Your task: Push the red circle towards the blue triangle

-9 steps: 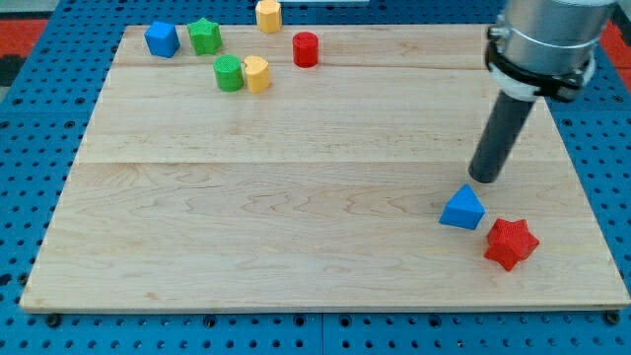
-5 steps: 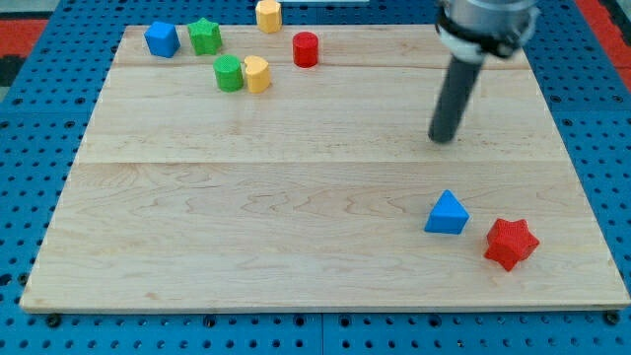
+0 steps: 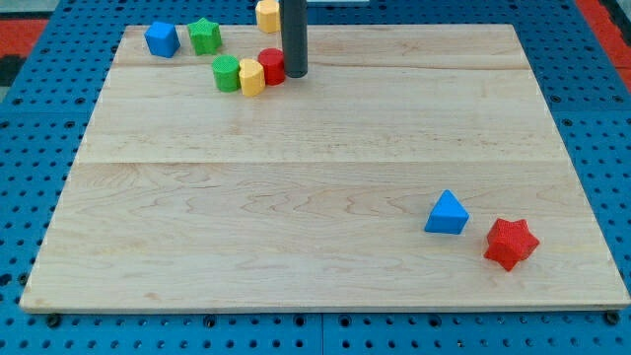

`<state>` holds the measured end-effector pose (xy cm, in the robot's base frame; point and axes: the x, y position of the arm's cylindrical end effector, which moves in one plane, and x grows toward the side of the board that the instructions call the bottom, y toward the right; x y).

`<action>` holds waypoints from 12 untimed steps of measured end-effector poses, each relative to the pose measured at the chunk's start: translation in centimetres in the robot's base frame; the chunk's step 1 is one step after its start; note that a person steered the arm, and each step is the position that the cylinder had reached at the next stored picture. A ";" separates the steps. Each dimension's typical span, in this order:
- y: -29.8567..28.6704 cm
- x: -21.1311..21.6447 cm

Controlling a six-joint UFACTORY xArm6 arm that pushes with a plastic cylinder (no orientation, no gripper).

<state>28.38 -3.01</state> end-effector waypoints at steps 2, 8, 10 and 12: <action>-1.7 -7.0; 3.8 15.6; 6.7 19.1; 4.9 31.6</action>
